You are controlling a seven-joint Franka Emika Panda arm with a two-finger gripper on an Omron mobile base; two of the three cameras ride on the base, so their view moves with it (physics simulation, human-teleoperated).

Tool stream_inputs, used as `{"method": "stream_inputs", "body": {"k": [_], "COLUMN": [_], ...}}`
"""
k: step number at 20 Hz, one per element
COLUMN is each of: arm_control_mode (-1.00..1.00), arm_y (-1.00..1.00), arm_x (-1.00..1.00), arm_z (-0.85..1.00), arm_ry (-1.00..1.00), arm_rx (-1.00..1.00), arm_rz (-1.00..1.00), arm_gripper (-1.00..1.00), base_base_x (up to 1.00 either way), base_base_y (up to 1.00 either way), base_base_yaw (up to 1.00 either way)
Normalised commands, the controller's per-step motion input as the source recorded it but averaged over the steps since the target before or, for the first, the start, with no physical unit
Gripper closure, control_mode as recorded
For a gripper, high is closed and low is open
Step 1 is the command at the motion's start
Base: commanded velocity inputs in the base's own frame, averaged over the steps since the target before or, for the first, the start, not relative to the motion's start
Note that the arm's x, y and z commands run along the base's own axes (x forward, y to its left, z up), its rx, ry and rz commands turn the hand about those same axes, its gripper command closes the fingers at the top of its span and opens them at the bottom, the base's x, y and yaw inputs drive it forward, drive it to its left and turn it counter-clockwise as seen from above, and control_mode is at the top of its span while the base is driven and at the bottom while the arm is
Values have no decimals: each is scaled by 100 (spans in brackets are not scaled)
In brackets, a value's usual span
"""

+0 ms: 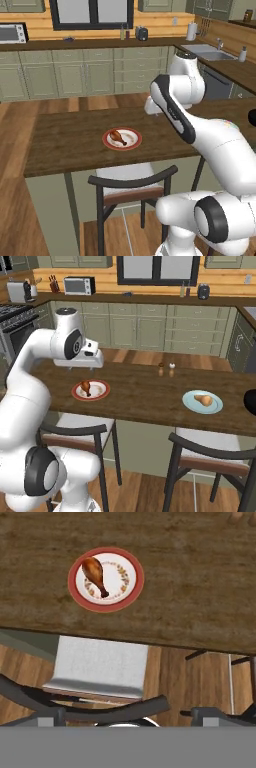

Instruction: Pick the chicken drumstick and squash from their plates and place them in the bowl. Then put the bowl in the fridge.

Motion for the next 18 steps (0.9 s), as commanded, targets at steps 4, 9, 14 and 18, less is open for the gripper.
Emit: {"method": "stream_inputs", "body": {"k": [4,9,14,18], "arm_control_mode": [-100,-100,-100,-100], "arm_y": [48,83,76,23], "arm_x": [96,100,100,94], "arm_z": [0,-14,-75,-98], "arm_ry": [33,52,36,8], "arm_rx": [-6,-16,-7,0], "arm_rz": [7,15,14,19], "arm_gripper": [-100,-100,-100,-100], "base_base_x": [0,0,0,0], "base_base_y": [0,0,0,0], "base_base_yaw": [0,0,0,0]}}
